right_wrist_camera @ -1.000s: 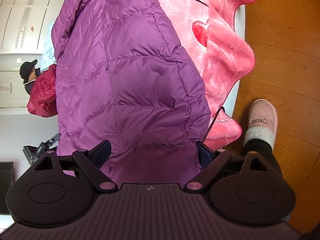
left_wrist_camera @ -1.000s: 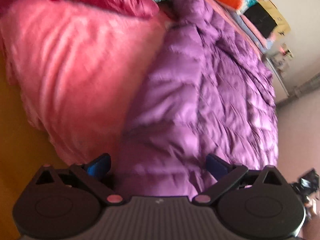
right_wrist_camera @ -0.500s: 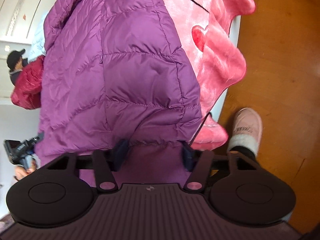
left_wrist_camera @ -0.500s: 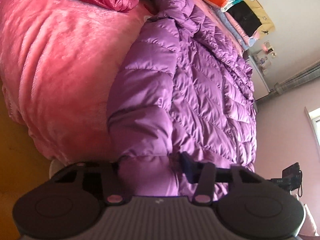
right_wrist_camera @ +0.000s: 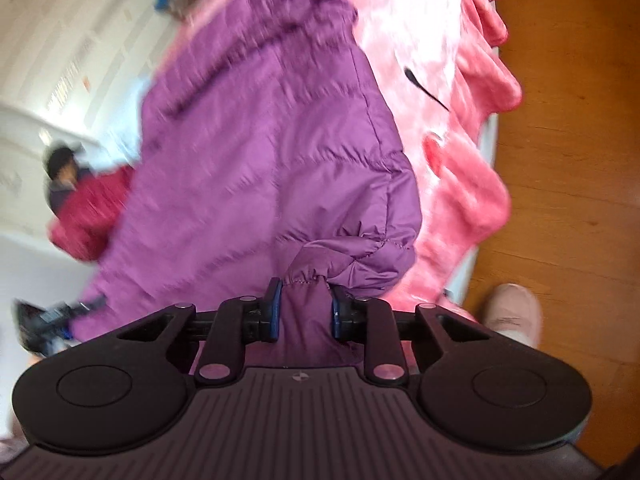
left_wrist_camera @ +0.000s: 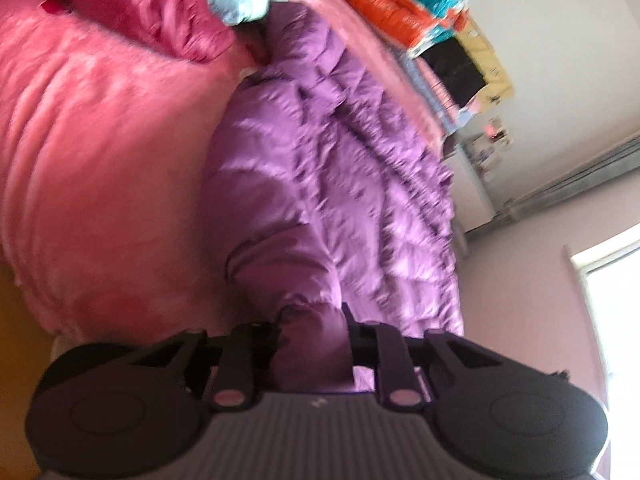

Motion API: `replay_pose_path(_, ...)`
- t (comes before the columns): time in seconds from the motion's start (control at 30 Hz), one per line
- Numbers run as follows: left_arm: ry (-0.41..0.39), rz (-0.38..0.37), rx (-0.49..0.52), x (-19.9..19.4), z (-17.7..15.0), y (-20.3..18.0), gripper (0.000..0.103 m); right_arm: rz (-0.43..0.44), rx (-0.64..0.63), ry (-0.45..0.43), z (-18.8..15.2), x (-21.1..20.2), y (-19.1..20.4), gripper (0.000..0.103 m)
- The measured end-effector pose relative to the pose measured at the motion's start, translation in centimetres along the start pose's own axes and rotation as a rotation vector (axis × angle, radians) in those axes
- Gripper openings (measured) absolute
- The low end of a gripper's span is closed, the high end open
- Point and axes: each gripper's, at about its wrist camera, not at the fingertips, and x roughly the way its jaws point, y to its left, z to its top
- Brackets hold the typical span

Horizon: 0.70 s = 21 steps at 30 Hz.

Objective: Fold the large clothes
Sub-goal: 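Lift the hem with both grippers and fold it toward the collar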

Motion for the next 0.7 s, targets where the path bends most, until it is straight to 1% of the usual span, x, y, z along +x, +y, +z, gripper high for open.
replay_pose_path(0.1, -0.043, -0.066, -0.019, -0.3, 1.3, -1.2, 0.016, 0.116, 0.071, -0.078, 0.5, -0.9, 0.4, 0.028)
replay_pose_path(0.2, -0.086, -0.126, -0.039, -0.3, 2.9, -2.3, 0.015, 0.215, 0.115, -0.138, 1.6, -1.0, 1.1, 0.028)
replay_pose_path(0.33, -0.143, -0.19, -0.068, 0.1, 5.5, -3.4, 0.015, 0.328, 0.154, -0.212, 4.0, -1.1, 2.5, 0.028)
replay_pose_path(0.43, -0.191, -0.23, -0.103, 0.5, 7.8, -3.8, 0.015, 0.399, 0.163, -0.291, 6.4, -1.3, 4.0, 0.028)
replay_pose_path(0.53, -0.252, -0.266, -0.153, 1.3, 10.7, -4.0, 0.015, 0.435, 0.158, -0.385, 9.0, -1.7, 4.9, 0.028)
replay_pose_path(0.6, -0.295, -0.265, -0.169, 1.9, 12.9, -4.2, 0.015, 0.458, 0.169, -0.446, 11.2, -1.7, 5.2, 0.028)
replay_pose_path(0.7, -0.348, -0.253, -0.194, 3.3, 16.1, -4.5, 0.015, 0.46, 0.169, -0.52, 14.3, -1.0, 5.3, 0.028)
